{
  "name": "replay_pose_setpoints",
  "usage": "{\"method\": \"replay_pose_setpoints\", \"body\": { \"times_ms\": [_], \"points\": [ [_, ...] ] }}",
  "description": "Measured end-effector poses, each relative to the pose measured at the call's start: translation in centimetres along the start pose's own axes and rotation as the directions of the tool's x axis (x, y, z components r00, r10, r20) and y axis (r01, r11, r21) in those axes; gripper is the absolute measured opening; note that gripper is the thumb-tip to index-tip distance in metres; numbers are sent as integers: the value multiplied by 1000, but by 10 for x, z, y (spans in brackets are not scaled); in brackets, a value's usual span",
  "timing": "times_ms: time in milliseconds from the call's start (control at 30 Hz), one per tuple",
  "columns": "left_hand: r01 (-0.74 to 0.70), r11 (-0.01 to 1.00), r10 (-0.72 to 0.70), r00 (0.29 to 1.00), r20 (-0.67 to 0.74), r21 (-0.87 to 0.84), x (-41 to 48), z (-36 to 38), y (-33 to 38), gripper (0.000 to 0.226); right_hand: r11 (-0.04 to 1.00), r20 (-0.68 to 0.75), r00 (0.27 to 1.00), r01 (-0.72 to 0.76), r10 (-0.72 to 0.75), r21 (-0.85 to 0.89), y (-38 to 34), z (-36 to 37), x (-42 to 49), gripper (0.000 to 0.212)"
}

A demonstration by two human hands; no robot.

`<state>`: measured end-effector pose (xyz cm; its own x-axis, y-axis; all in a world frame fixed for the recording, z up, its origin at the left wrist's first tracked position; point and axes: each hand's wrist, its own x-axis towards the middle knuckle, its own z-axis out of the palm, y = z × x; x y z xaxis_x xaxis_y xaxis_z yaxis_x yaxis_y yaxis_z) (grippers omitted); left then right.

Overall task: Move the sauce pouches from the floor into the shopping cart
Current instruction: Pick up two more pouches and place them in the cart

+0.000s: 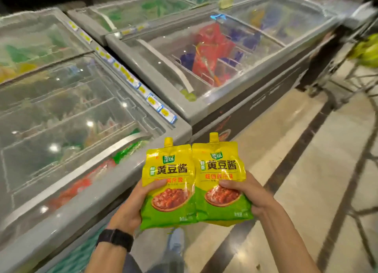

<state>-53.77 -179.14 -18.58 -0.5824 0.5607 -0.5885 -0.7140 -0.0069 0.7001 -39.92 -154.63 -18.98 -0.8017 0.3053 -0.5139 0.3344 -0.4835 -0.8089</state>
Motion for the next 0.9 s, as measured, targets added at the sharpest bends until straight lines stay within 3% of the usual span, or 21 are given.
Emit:
{"method": "replay_pose_setpoints", "body": {
  "times_ms": [100, 233, 400, 667, 767, 900],
  "points": [
    [67, 997, -70, 991, 118, 29, 53, 30, 29, 53, 996, -105, 993, 56, -49, 70, -25, -23, 13, 105],
    [128, 984, -156, 954, 255, 123, 113, 85, 48, 81, 979, -224, 971, 118, -80, 163, -47, -68, 17, 105],
    [174, 943, -278, 881, 382, 285, 187, 175, 50, 85, 949, -354, 931, 183, -84, 257, -65, -140, 20, 101],
    [174, 877, -368, 842, 395, 447, 311, 348, 41, 104, 891, -494, 867, 270, -61, 364, -117, -290, 55, 97],
    [177, 865, -384, 835, 393, 469, 350, 415, 43, 106, 886, -511, 856, 293, -76, 360, -159, -345, 67, 85],
    [159, 853, -394, 821, 413, 497, 397, 489, 44, 106, 879, -557, 826, 330, -92, 344, -207, -409, 85, 50]
  ]
}}
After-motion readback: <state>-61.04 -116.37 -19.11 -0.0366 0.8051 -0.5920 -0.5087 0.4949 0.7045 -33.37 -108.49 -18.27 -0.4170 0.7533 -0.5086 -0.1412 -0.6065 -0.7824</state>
